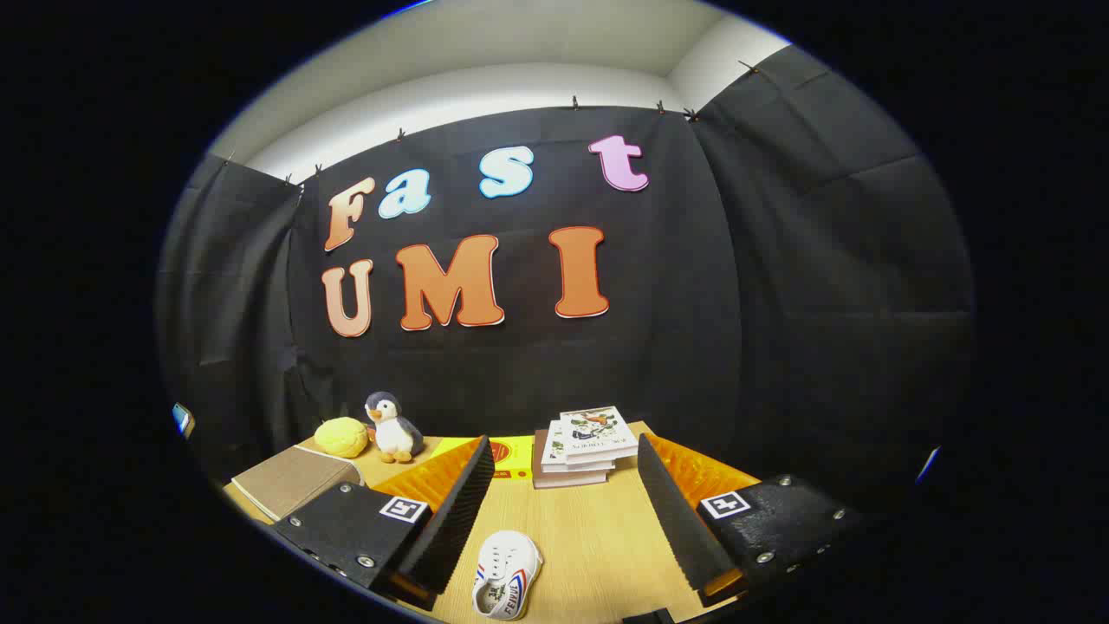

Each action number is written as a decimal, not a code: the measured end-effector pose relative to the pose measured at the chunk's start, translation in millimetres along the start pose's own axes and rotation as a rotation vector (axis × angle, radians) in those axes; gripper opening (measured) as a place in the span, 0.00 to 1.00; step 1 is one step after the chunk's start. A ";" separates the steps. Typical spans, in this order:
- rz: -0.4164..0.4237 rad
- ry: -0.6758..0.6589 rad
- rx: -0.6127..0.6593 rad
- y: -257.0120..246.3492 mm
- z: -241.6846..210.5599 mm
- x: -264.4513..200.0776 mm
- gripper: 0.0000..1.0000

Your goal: Open the storage box then place both shoes into the box .Put the left shoe in first, then the right shoe, with the right side of both shoes facing outward in a uniform manner.

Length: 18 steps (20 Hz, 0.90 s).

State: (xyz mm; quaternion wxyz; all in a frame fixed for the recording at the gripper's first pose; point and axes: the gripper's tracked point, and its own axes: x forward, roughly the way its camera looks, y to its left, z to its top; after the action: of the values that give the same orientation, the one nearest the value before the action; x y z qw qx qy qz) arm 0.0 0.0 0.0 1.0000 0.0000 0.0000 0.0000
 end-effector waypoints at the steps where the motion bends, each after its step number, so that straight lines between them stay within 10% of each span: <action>1: 0.002 0.005 -0.003 0.8 -1.2 1.8 0.99; 18: -0.006 0.067 0.018 1.2 -22.3 3.4 0.99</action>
State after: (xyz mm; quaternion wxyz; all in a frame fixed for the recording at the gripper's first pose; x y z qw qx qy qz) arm 3.4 1.2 -22.3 0.9994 0.0089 0.0333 -0.0030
